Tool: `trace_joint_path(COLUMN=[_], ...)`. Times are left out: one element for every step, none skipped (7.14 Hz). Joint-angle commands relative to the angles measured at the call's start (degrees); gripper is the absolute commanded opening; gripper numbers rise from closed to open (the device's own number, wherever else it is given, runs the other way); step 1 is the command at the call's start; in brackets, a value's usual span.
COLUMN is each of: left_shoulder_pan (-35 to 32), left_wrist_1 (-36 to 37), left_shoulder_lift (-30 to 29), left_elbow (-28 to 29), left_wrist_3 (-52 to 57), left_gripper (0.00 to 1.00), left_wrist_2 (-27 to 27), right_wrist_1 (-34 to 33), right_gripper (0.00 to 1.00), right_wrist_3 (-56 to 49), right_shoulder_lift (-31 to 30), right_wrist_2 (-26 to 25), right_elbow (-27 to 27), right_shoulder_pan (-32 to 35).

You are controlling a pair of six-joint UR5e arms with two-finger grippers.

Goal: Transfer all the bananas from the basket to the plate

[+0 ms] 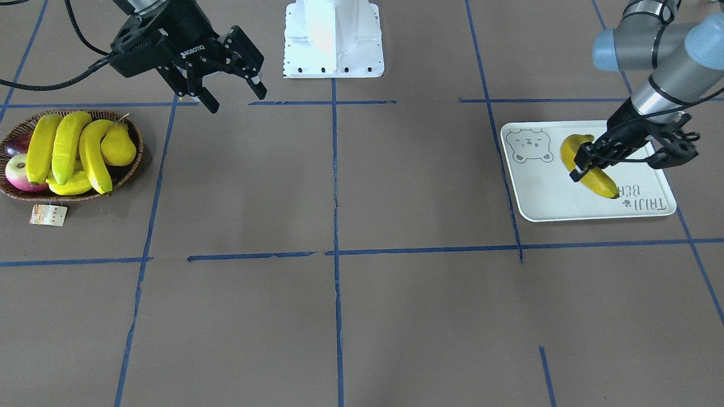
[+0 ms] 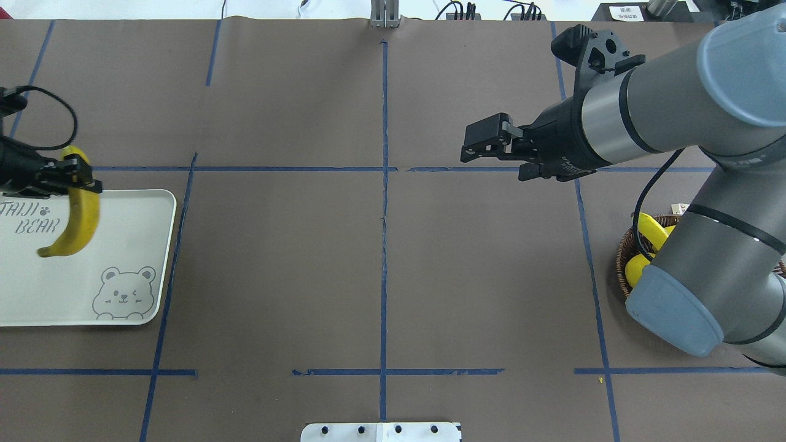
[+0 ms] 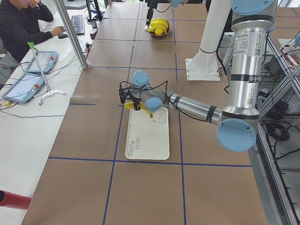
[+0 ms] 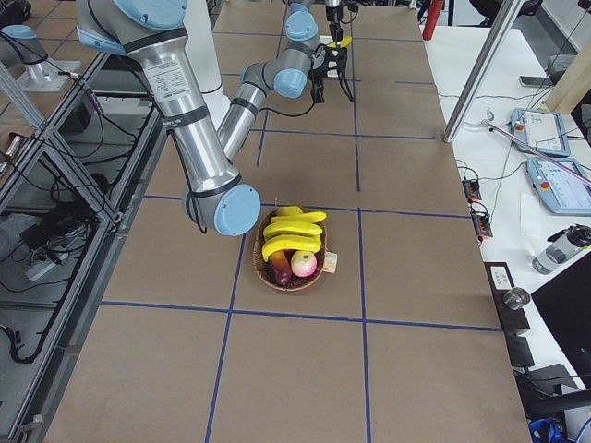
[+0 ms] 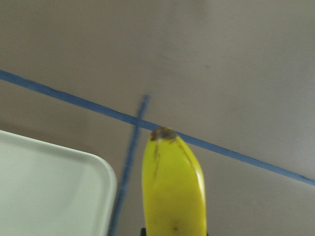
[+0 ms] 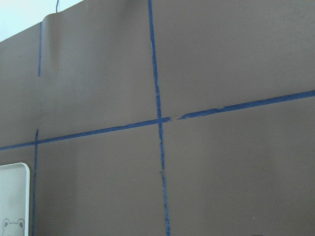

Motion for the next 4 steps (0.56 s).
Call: trace_joint_path(left_shoulder_pan=[-1.35,-1.35,-1.35,-1.27], left_wrist_1=[0.04,-0.04,-0.31,-0.31], left_shoulder_lift=[4.61,4.87,6.36,6.89], left_elbow=[3.63,5.47,6.45,6.72], left_wrist_3=[6.9,6.12,6.11,6.19], left_gripper=[0.0,0.0,0.0,0.0], left_wrist_2=[0.0,0.43,0.78,0.87], right_wrist_1=[-0.97,-1.75,-1.76,-1.76], right_gripper=[1.0,1.0,1.0,1.0], right_wrist_3=[-3.37,-4.7,-4.71,-4.71], right_shoulder_lift=[-3.21,-3.92,-3.93,-3.75], right_wrist_2=[-0.01,-0.01,-0.1,-0.19], right_elbow=[-0.29,-0.29,-0.46,-0.29], right_shoulder_pan=[0.87,1.22,1.22,1.14])
